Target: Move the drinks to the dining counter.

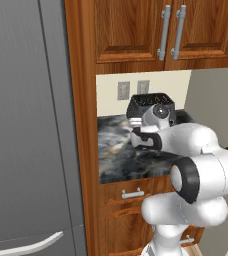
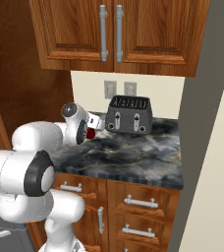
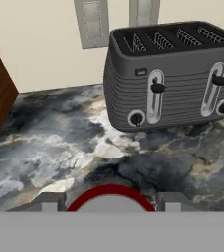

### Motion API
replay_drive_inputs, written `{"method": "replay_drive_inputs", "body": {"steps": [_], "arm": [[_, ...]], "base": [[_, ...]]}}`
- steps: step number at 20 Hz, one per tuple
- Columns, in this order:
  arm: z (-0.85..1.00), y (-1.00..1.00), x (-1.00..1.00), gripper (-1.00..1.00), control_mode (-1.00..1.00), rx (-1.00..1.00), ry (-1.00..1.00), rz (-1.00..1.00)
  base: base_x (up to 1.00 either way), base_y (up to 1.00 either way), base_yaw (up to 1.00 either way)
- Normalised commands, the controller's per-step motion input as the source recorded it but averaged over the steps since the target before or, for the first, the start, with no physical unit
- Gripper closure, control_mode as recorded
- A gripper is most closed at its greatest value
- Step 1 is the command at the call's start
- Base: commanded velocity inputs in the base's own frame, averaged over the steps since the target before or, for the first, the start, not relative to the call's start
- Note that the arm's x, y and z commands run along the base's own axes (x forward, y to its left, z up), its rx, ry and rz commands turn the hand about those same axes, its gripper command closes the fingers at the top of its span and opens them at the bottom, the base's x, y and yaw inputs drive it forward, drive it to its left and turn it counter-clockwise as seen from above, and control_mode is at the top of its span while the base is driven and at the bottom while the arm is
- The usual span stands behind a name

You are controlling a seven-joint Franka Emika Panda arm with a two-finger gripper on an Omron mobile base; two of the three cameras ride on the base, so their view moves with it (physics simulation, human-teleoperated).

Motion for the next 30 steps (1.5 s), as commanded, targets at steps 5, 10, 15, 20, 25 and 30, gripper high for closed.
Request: {"method": "replay_drive_inputs", "body": {"steps": [5,10,15,20,25,30], "arm": [[0.93,-0.16,-1.00,1.00,-1.00,0.11,0.00,-0.04],[0.97,-0.17,-1.00,1.00,-1.00,0.13,0.06,-0.05],[0.17,-0.05,-0.69,1.00,-1.00,0.03,-0.01,-0.05],[0.00,0.00,-0.11,1.00,1.00,0.00,0.00,0.00],[0.00,0.00,0.00,1.00,1.00,0.00,0.00,0.00],[0.00,0.00,0.00,1.00,1.00,0.00,0.00,0.00]], "base": [[0.00,0.00,0.00],[0.00,0.00,0.00],[0.00,0.00,0.00],[-0.16,0.00,0.00],[-1.00,-0.02,-0.01],[-1.00,-0.20,0.23]]}}
